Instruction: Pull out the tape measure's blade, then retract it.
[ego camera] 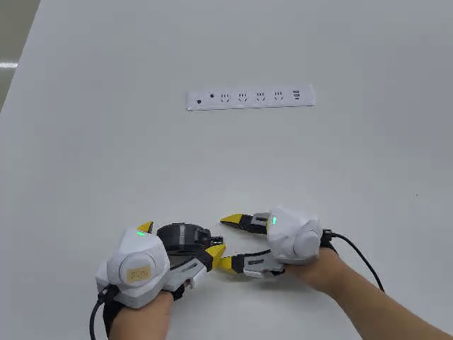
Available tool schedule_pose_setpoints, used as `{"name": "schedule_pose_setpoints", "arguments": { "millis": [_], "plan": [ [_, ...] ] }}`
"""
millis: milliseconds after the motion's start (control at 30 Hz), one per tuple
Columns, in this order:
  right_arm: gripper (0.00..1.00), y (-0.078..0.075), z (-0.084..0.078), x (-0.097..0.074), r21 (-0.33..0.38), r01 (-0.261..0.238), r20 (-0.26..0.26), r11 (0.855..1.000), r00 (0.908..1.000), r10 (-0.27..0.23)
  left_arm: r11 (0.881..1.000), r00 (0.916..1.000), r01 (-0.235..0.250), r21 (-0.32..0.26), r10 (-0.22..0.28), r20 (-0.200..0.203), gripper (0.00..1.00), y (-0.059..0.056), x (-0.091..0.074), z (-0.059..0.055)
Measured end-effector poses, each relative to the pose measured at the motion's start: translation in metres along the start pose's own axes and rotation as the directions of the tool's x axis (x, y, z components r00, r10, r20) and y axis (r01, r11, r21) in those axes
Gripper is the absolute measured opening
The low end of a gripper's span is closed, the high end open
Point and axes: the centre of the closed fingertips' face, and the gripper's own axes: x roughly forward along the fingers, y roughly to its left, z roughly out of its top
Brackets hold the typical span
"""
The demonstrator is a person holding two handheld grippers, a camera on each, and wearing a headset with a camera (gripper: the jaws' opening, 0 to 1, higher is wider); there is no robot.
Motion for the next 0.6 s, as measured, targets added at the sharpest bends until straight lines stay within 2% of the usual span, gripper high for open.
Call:
{"name": "schedule_pose_setpoints", "arguments": {
  "millis": [67, 133, 200, 300, 467, 600],
  "plan": [
    [0.46, -0.001, 0.002, -0.004, 0.026, 0.028, 0.019, 0.999, 0.9994, -0.028, 0.998, 0.9995, 0.033, 0.056, -0.033, 0.001, 0.88, -0.003, -0.001, 0.000],
    [0.47, -0.001, 0.001, -0.009, 0.047, 0.047, 0.011, 0.998, 0.9988, -0.047, 0.995, 0.9988, 0.049, 0.082, -0.048, -0.007, 0.89, -0.004, -0.002, -0.002],
    [0.48, -0.002, 0.005, -0.013, 0.075, 0.067, 0.031, 0.995, 0.9971, -0.069, 0.993, 0.9975, 0.071, 0.097, -0.070, -0.012, 0.89, -0.005, -0.003, -0.004],
    [0.49, -0.002, 0.006, -0.018, 0.088, 0.082, 0.026, 0.993, 0.9960, -0.085, 0.990, 0.9955, 0.095, 0.103, -0.094, -0.007, 0.88, -0.005, -0.005, -0.004],
    [0.49, -0.005, 0.006, -0.022, 0.112, 0.102, 0.021, 0.988, 0.9943, -0.105, 0.989, 0.9958, 0.091, 0.115, -0.090, -0.012, 0.87, -0.001, -0.006, -0.005],
    [0.49, -0.004, 0.004, -0.024, 0.100, 0.105, 0.006, 0.989, 0.9943, -0.106, 0.987, 0.9949, 0.101, 0.123, -0.100, -0.008, 0.87, -0.002, -0.007, -0.004]
  ]
}}
